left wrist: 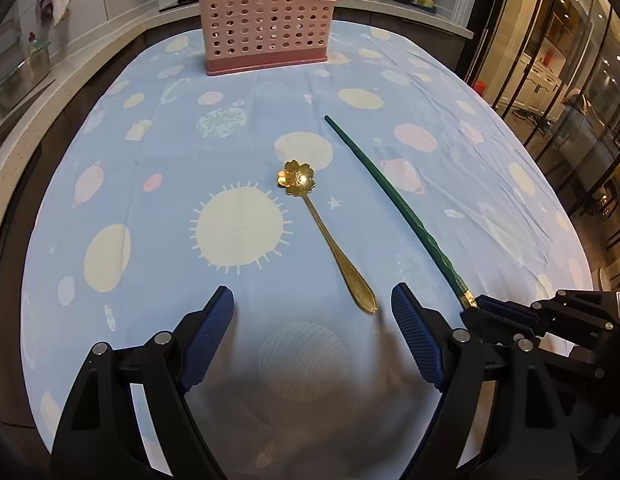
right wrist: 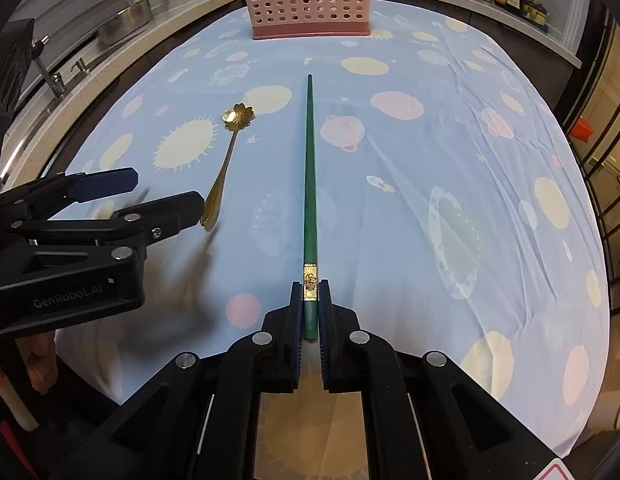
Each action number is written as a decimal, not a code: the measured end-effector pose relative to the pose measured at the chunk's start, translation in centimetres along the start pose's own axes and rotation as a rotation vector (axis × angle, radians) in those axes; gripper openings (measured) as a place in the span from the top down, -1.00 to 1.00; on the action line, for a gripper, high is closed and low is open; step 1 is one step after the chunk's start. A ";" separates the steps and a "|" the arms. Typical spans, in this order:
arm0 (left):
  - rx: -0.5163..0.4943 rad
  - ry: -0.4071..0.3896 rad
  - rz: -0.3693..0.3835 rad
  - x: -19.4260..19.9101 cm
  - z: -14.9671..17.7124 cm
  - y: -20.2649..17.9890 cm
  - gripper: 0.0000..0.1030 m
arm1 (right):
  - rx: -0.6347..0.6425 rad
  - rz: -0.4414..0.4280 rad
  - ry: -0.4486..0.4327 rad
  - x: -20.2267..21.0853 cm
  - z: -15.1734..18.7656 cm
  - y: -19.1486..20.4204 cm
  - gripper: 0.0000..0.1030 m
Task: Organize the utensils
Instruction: 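Grasp the green chopstick with the right tool while the left tool grasps the gold spoon, then lift the gold spoon and green chopstick and carry both over the pink caddy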
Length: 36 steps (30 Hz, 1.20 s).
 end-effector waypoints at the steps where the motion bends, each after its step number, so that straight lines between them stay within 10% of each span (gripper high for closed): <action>1: -0.004 0.003 0.002 -0.2 -0.1 -0.1 -0.49 | -0.003 -0.002 0.000 0.0 0.0 0.0 0.87; 12: -0.017 0.037 0.017 -1.8 0.0 -0.5 0.11 | -0.014 -0.011 -0.002 -0.2 0.0 0.1 0.87; 16: -0.006 0.045 0.055 -1.6 0.0 -0.3 0.75 | -0.018 -0.014 -0.004 -0.2 0.0 0.0 0.87; 36: 0.056 -0.093 0.092 5.1 -3.0 0.7 0.83 | -0.085 -0.051 -0.148 5.4 -3.1 -1.9 0.87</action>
Point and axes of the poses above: each gripper's, at about its wrist camera, not at the fingertips, and x roughly against the way its jaws point, y to its left, z to its underside, the point moved 2 cm from there along -x, roughly the way its jaws point, and after that the axes turned 13 degrees about z, right-handed, at the moved point
